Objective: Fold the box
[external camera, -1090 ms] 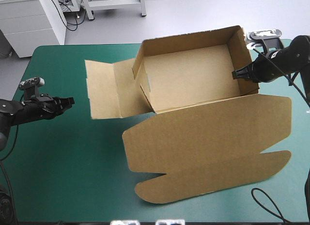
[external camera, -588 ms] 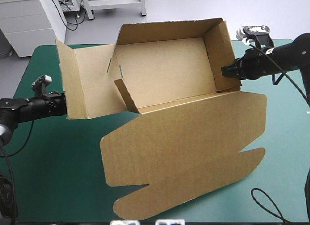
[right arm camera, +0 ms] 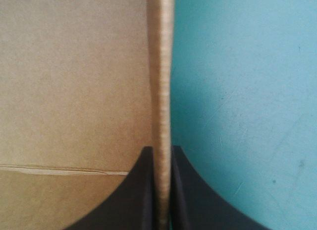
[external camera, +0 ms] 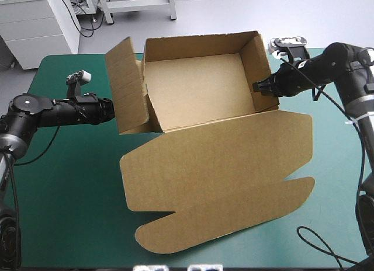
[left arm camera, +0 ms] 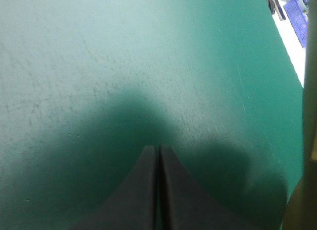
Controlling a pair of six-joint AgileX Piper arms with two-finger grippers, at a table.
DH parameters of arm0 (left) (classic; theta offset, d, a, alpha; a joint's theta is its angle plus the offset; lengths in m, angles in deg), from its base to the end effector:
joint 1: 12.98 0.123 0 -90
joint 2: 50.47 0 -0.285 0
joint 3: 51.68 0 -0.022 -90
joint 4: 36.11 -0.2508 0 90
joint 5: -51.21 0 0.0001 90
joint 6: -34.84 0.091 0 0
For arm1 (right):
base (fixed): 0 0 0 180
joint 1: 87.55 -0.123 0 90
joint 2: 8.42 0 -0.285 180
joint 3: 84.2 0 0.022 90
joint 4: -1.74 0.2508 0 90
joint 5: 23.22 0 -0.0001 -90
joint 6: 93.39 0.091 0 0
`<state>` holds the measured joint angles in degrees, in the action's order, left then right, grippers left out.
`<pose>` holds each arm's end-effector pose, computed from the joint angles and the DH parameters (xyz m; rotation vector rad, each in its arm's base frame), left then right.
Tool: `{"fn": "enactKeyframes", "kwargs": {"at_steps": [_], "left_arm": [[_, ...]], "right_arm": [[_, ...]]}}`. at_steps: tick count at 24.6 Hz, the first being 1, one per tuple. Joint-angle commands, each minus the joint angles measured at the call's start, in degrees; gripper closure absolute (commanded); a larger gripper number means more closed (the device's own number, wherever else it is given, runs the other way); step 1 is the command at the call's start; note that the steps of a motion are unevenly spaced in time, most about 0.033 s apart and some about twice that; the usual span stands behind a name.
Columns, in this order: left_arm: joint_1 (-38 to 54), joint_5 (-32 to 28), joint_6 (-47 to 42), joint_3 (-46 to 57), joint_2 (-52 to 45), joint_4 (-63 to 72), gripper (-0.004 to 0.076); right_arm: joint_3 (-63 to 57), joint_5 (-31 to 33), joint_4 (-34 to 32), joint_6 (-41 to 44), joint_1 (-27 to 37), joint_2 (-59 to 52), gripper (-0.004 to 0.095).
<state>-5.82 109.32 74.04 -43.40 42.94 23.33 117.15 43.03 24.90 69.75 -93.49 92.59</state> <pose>0.3119 -0.0279 0.3300 0.1552 2.2921 -0.9541 0.3417 0.0685 0.4006 -0.4294 2.4436 0.4532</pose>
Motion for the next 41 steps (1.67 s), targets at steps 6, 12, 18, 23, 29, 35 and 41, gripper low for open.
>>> {"fn": "enactKeyframes", "kwargs": {"at_steps": [6, 12, 18, 23, 29, 35, 41], "left_arm": [[-1.85, 0.14, -0.93, -2.38, -2.09, 3.24, 0.0731], [-1.85, -3.6, -2.64, -2.38, -4.83, 2.13, 0.0732], [-1.85, -3.21, -3.53, -2.38, -8.8, 4.24, 0.0731], [-1.85, -3.24, 1.42, -2.38, -8.89, 4.21, 0.0696], [-1.85, -2.74, 3.59, -2.38, -8.89, 7.4, 0.044], [-1.85, -2.42, -0.25, -2.38, -8.89, 9.26, 0.0262], [-1.85, -2.82, -1.2, -2.38, -8.78, 9.26, 0.0263]], "right_arm": [[1.7, -6.29, -3.86, 4.72, -5.65, 0.95, 0.0925], [1.7, -9.68, -9.86, 8.59, -10.2, 2.05, 0.0925], [1.7, -9.84, -10.82, 9.03, -10.35, 2.33, 0.0925], [1.7, -9.84, -10.82, 9.03, -10.35, 2.62, 0.0925], [1.7, -9.39, -10.82, 9.03, -10.35, 3.01, 0.0925], [1.7, -9.19, -10.82, 9.03, -10.35, 3.07, 0.0925], [1.7, -9.19, -10.82, 9.03, -10.45, 3.07, 0.0925]]}}
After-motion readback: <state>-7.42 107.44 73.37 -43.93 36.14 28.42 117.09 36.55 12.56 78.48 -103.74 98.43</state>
